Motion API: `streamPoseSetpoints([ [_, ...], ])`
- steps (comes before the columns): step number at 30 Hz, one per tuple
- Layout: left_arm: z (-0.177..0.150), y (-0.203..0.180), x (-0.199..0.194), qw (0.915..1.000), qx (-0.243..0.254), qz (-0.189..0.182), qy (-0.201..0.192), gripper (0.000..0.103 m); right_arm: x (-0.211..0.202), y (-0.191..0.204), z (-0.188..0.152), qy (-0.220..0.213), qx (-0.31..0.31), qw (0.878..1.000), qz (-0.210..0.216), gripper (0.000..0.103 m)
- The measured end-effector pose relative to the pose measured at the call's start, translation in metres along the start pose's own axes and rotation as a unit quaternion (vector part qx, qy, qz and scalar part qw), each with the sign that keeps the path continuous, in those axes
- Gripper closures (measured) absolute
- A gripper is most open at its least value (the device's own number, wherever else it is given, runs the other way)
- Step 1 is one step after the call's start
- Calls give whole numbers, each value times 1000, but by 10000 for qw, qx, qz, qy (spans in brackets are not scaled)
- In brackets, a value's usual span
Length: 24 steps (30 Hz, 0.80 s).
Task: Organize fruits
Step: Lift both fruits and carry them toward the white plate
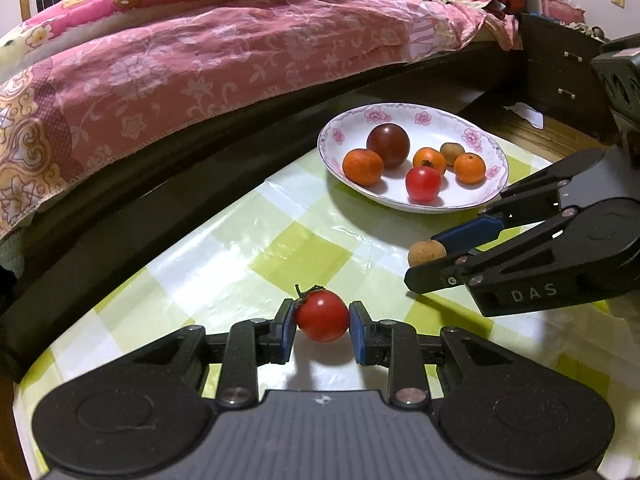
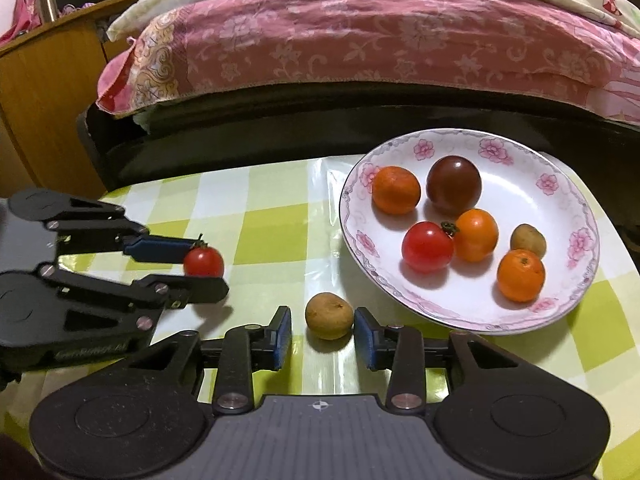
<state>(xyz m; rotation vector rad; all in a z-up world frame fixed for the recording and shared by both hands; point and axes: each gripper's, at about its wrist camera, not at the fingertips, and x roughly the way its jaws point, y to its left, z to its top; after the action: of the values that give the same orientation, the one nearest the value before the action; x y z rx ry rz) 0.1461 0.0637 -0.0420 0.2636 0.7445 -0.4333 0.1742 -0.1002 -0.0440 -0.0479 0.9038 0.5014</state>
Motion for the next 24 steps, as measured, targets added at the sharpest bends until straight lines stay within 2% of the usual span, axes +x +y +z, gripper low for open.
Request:
streamPoseSetpoints([
  [3, -1, 0, 2, 10000, -43, 35, 50, 67, 2, 3, 0, 28, -78, 9999, -94, 71],
  [7, -4, -4, 4, 9998, -41, 139, 104, 67, 2, 2, 0, 47, -101, 9997, -196, 79],
  [11, -2, -8, 4, 9996, -130, 199, 141, 67, 0, 2, 1, 66, -55, 9998, -204, 80],
  [17, 1, -21, -3, 9994, -172, 262, 138, 67, -23, -4, -3, -27, -47, 9999, -131, 80],
  [24, 20, -48, -15, 9995, -149, 251, -75, 67, -55, -13, -8, -135, -37, 9997, -180, 80],
])
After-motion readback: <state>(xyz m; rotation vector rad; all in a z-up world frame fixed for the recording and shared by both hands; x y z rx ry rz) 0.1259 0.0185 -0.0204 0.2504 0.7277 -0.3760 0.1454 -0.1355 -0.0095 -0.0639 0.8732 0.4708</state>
